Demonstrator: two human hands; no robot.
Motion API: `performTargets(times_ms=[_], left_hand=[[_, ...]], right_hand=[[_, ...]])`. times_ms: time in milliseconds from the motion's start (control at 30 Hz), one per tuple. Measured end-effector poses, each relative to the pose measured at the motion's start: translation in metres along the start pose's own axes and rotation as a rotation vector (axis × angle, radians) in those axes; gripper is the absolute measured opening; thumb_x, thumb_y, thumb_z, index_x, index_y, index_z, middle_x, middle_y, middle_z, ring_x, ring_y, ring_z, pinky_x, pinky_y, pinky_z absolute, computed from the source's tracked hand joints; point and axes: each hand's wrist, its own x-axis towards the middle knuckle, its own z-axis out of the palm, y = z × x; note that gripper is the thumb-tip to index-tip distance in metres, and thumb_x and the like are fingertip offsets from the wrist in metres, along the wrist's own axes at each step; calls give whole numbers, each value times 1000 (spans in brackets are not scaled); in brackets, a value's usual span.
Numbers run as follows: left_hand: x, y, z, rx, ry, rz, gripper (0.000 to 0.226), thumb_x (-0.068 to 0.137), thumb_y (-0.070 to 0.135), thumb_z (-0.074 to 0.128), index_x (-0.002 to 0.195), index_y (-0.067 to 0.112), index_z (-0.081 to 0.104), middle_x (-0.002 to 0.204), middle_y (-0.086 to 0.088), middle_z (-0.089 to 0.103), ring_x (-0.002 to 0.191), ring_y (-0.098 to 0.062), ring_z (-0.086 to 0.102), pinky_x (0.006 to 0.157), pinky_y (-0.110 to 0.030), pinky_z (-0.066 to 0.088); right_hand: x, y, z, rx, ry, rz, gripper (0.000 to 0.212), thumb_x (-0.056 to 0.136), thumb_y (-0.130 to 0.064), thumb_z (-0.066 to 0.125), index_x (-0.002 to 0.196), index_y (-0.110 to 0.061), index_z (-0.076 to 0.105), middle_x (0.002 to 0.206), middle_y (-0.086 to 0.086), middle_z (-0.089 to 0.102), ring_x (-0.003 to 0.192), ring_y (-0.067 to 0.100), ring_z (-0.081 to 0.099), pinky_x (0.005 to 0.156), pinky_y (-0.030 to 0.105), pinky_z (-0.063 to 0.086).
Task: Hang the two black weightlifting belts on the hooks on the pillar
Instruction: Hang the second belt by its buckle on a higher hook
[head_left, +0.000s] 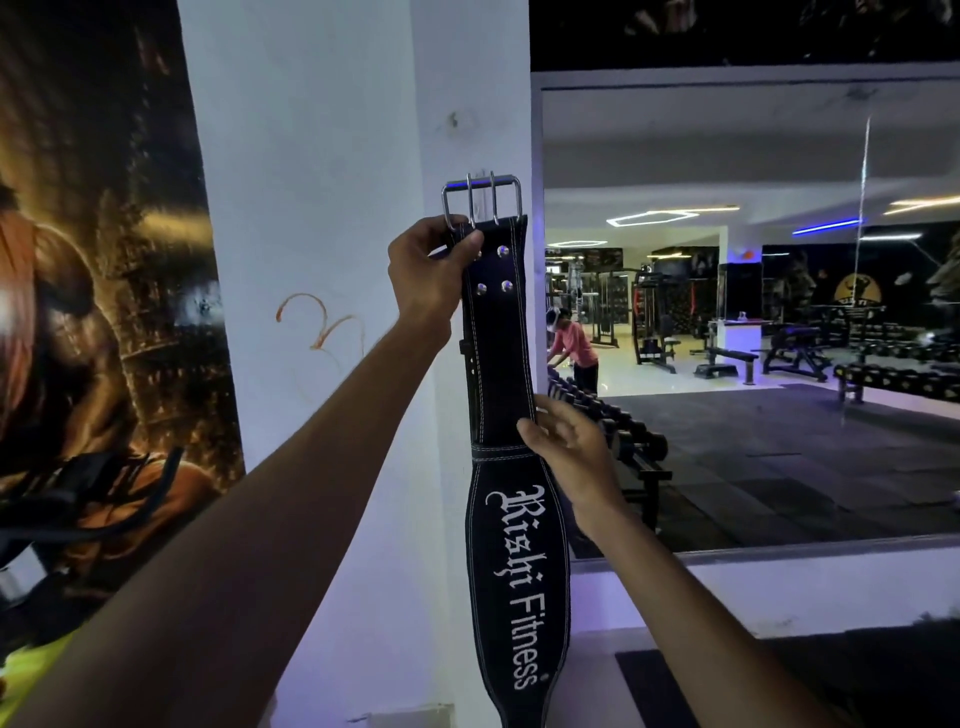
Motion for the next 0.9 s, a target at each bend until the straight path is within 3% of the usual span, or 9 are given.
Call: performTargets(times_ms=[167, 200, 300, 367, 433, 500, 600, 733, 900], left_hand=[[2, 7, 9, -3, -4, 7, 16, 83, 4, 79, 96, 10, 73, 102, -15, 77, 95, -36, 76, 86, -54, 63], [3, 8, 9, -3, -3, 5, 15, 83, 4, 79, 95, 11, 73, 100, -15, 76, 92, -34, 75, 87, -55, 63], [5, 6, 9, 22, -8, 1, 14, 82, 4, 80, 92, 12, 74, 98, -13, 76, 89, -29, 73, 87, -54, 63], [4, 4, 9, 38, -12, -13, 14, 82, 3, 80, 93, 10, 74, 96, -13, 76, 87, -27, 72, 86, -52, 63], [6, 4, 9, 38, -1, -15, 15, 82, 3, 79, 96, 7, 74, 95, -13, 75, 83, -25, 71, 86, -49, 63], [11, 4, 10, 40, -4, -3, 15, 82, 5, 79, 96, 7, 75, 93, -12, 75, 80, -24, 70, 86, -50, 63], [14, 6, 8, 60, -19, 10, 13, 80, 8, 80, 91, 12, 75, 91, -11, 76, 80, -24, 71, 87, -55, 62], [12, 0, 10, 84, -20, 4, 14, 82, 6, 79, 96, 8, 75, 93, -11, 76, 82, -25, 71, 87, -56, 62], [14, 2, 8, 76, 3, -5, 15, 83, 5, 79, 98, 5, 75, 95, -14, 76, 78, -25, 71, 85, -55, 63]], right_hand=[[-18, 24, -15, -111, 4, 32, 24, 82, 2, 74, 104, 7, 67, 91, 10, 74, 75, 3, 71, 74, 19, 58], [-26, 34, -16, -119, 4, 65, 22, 81, -3, 76, 98, 8, 68, 87, 15, 74, 74, 10, 70, 72, 25, 56], [-46, 62, -22, -118, -3, 164, 49, 71, -33, 86, 90, 8, 67, 92, 35, 69, 76, 25, 63, 73, 42, 51], [-54, 73, -28, -162, -63, 206, 40, 72, -27, 86, 92, 3, 70, 93, 30, 72, 81, 29, 70, 78, 46, 56], [-61, 83, -34, -209, -150, 244, 22, 78, -8, 81, 97, -2, 72, 96, 17, 77, 93, 31, 74, 88, 46, 58], [-67, 96, -39, -226, -211, 278, 21, 78, -5, 80, 99, -5, 73, 97, 12, 78, 95, 29, 74, 92, 48, 57], [-62, 90, -34, -230, -233, 266, 17, 78, -8, 81, 93, -5, 75, 94, 12, 78, 87, 23, 74, 84, 39, 58], [-30, 39, -18, -63, -112, 127, 18, 81, -9, 78, 95, 2, 73, 85, 10, 76, 77, 12, 70, 74, 20, 56], [-41, 57, -15, -76, -137, 176, 13, 79, -12, 81, 89, -8, 75, 82, 0, 78, 77, 11, 71, 72, 23, 58]])
